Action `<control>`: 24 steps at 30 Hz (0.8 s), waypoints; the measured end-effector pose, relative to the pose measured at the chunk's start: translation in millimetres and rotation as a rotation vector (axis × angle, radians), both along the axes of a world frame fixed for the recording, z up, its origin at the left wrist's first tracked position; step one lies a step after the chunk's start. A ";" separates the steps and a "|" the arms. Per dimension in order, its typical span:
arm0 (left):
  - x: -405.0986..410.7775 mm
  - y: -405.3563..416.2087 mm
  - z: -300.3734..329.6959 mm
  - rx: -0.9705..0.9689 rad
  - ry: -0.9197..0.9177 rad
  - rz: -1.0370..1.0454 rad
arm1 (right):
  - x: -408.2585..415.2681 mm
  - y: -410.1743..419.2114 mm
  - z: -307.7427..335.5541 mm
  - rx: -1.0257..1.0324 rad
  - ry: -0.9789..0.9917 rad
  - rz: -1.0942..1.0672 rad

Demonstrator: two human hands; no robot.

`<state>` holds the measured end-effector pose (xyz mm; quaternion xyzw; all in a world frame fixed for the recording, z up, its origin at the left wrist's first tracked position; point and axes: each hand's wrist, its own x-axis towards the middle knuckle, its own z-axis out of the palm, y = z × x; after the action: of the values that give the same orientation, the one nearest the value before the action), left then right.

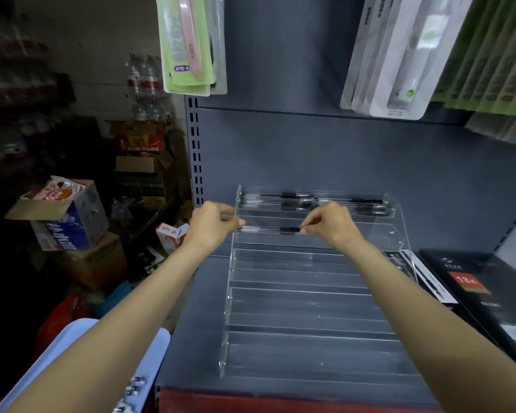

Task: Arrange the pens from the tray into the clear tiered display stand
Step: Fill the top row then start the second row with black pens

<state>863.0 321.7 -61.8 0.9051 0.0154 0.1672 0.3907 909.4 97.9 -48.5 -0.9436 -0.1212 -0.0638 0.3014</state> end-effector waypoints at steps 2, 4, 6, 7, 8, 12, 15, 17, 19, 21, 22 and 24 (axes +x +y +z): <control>-2.1 0.9 -2.5 -0.023 -0.009 0.001 | 1.8 3.0 2.2 -0.042 0.036 0.014; -5.0 1.4 -3.4 -0.042 -0.023 0.003 | 1.7 6.0 2.9 -0.045 0.050 0.023; -8.2 2.9 -3.4 -0.057 -0.047 0.006 | -1.4 10.1 1.3 -0.004 0.022 0.026; -9.9 4.3 -2.9 -0.069 -0.063 0.001 | -3.5 13.4 -0.1 0.030 -0.002 0.030; -12.2 6.0 -2.0 -0.080 -0.078 -0.010 | -6.4 18.0 -1.0 0.068 -0.028 0.040; -25.6 18.9 2.5 -0.096 -0.141 -0.055 | -26.0 50.1 0.2 0.209 -0.113 0.131; -42.0 41.7 3.9 -0.070 -0.170 -0.036 | -47.4 87.5 5.2 0.295 -0.127 0.198; -55.8 65.2 -0.5 -0.065 -0.151 -0.026 | -61.2 117.4 5.2 0.309 -0.116 0.245; -70.8 94.0 -11.9 -0.072 -0.105 -0.013 | -74.3 150.7 -0.7 0.296 -0.097 0.290; -84.7 127.3 -28.5 -0.051 -0.057 0.027 | -87.6 186.4 -13.1 0.276 -0.051 0.332; -91.5 144.6 -38.1 -0.043 -0.022 0.050 | -94.3 204.7 -21.3 0.264 -0.023 0.351; -105.9 177.9 -60.0 -0.043 0.061 0.084 | -107.2 241.2 -41.6 0.240 0.041 0.389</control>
<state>757.1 499.6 -121.8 0.8997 0.0691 0.1554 0.4020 802.1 339.1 -90.0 -0.8610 -0.2861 0.0005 0.4206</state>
